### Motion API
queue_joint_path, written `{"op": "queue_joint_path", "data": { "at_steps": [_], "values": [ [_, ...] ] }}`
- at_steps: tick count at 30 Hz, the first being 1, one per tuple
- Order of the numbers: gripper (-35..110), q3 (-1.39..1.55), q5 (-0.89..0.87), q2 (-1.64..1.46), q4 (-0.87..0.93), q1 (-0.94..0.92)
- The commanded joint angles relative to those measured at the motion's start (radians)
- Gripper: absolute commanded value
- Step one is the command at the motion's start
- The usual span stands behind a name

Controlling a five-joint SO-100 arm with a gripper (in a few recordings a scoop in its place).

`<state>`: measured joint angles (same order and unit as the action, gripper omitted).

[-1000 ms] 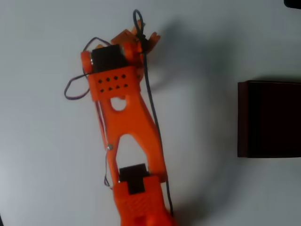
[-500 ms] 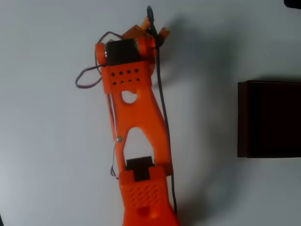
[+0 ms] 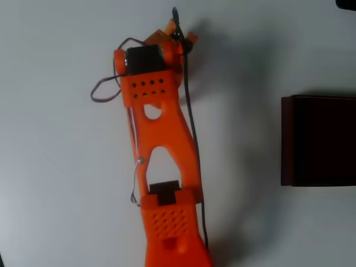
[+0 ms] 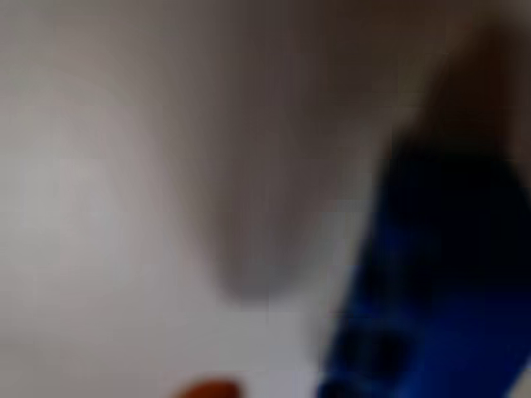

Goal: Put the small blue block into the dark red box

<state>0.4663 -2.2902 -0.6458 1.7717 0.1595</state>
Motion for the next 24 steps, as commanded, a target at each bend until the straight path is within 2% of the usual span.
{"op": "queue_joint_path", "data": {
  "at_steps": [1, 6, 11, 16, 22, 24],
  "values": [
    [26, -0.044, 0.002, -0.008, 0.015, -0.003],
    [25, -0.123, 0.009, 0.054, 0.018, -0.003],
    [5, -0.164, 0.067, 0.092, 0.02, -0.02],
    [0, -0.166, 0.104, 0.095, 0.023, -0.035],
    [0, -0.167, 0.287, 0.064, 0.029, -0.057],
    [0, -0.069, 0.367, -0.034, 0.032, -0.104]
  ]
}}
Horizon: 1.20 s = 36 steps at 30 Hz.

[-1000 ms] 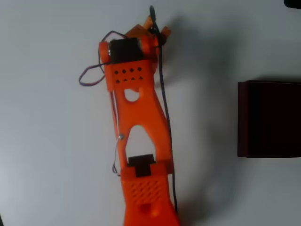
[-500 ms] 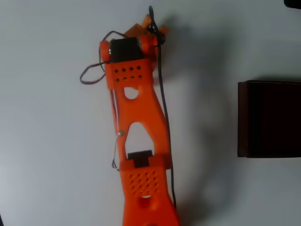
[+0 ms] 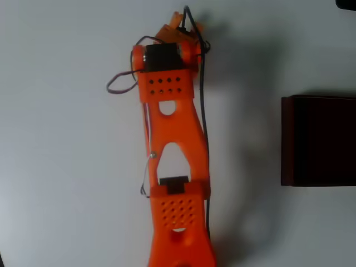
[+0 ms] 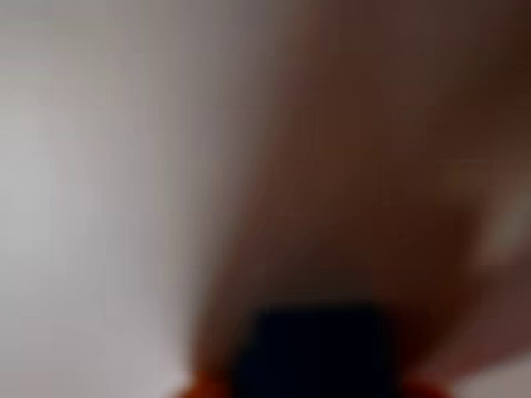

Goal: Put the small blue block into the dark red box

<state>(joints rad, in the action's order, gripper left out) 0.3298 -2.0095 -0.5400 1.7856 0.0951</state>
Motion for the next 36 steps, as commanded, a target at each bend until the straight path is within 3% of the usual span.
{"op": "queue_joint_path", "data": {
  "at_steps": [1, 10, 17, 25, 28, 31, 36],
  "values": [
    [0, 0.124, 0.156, -0.201, 0.018, -0.069],
    [0, 0.453, 0.831, -0.675, 0.017, -0.38],
    [0, 0.456, 1.195, -0.692, 0.006, -0.637],
    [0, 0.264, 1.393, -0.42, 0.006, -0.844],
    [11, 0.224, 1.424, -0.328, 0.006, -0.887],
    [17, 0.196, 1.47, -0.279, 0.009, -0.885],
    [17, 0.287, 1.536, -0.359, 0.012, -0.842]
  ]
}}
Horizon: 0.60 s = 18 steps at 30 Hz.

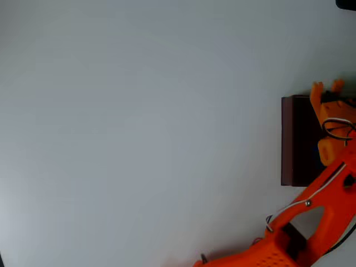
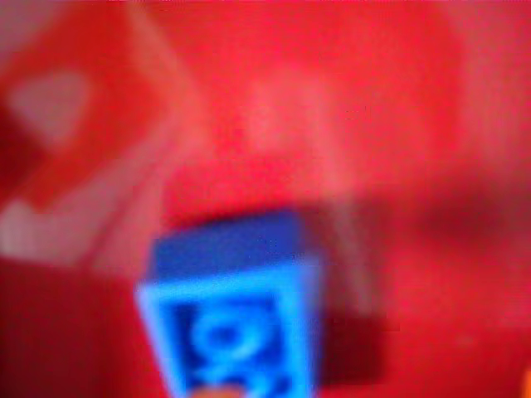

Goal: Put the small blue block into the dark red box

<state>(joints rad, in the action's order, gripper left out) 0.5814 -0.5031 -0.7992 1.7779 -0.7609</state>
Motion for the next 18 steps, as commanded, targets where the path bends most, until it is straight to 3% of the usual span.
{"op": "queue_joint_path", "data": {
  "at_steps": [1, 7, 11, 18],
  "values": [
    [17, 0.08, 0.04, -0.143, 0.02, 0.026],
    [13, 0.474, 0.092, -0.552, -0.009, 0.146],
    [1, 0.936, 0.078, -1.008, -0.176, 0.273],
    [0, 1.634, 0.137, -1.833, -0.422, 0.595]
  ]
}}
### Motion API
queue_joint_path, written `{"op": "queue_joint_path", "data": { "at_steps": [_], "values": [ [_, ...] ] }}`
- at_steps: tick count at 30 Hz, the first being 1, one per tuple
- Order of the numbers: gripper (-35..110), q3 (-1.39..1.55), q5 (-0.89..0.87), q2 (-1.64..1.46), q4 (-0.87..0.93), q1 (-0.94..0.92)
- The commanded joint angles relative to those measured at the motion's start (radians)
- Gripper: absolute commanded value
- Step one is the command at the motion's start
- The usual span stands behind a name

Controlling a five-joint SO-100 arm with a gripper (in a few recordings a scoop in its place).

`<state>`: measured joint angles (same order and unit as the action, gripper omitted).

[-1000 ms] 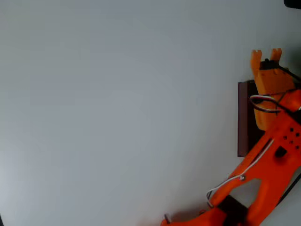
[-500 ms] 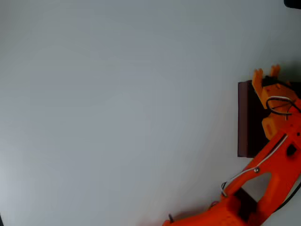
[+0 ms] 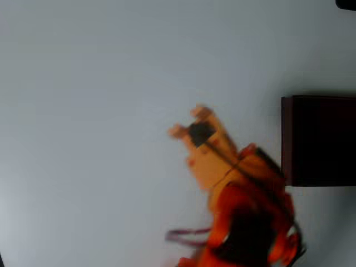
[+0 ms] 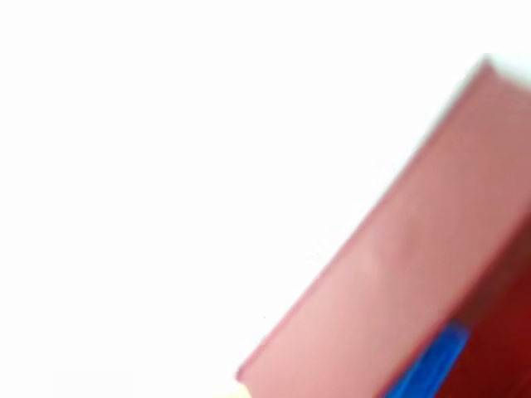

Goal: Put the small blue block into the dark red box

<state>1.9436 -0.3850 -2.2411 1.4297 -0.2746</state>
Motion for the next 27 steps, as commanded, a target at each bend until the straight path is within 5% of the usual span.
{"op": "queue_joint_path", "data": {
  "at_steps": [1, 12, 27],
  "values": [
    [0, 0.345, 0.049, -0.482, -0.092, 0.164],
    [0, 0.923, 0.354, -1.049, -0.153, 0.598],
    [0, 1.06, 0.453, -1.115, -0.084, 0.689]
  ]
}}
